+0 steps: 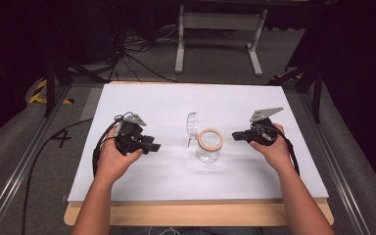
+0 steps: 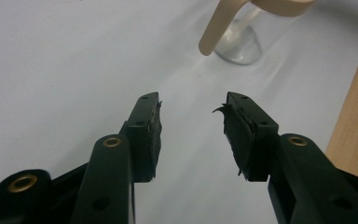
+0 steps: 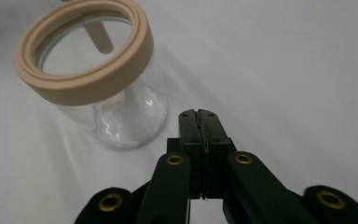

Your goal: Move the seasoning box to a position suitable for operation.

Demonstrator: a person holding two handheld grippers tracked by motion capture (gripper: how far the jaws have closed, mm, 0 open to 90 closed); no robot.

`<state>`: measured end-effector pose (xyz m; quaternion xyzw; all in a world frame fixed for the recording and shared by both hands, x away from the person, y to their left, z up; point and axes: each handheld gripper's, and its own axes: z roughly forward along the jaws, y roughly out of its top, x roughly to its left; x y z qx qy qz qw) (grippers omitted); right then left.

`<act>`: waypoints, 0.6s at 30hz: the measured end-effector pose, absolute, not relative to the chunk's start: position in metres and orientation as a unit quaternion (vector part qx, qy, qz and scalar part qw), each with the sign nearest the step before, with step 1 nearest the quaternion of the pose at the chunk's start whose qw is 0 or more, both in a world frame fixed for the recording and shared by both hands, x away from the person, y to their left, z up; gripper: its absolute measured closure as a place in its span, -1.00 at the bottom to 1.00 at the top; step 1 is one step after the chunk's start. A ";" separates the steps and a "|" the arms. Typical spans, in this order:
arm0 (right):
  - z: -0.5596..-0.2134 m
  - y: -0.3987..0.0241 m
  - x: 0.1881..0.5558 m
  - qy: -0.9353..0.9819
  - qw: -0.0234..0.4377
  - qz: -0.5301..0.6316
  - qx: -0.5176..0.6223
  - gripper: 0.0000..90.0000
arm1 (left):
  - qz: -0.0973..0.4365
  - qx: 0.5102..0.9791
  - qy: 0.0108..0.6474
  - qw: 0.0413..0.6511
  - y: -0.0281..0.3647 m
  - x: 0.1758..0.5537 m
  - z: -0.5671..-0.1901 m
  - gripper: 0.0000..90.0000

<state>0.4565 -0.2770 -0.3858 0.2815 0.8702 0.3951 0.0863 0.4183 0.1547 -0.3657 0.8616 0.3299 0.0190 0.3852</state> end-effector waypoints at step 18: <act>-0.398 -0.256 0.467 0.874 0.080 0.406 0.254 1.00 | 0.025 0.874 0.302 0.379 0.147 0.399 -0.366 0.17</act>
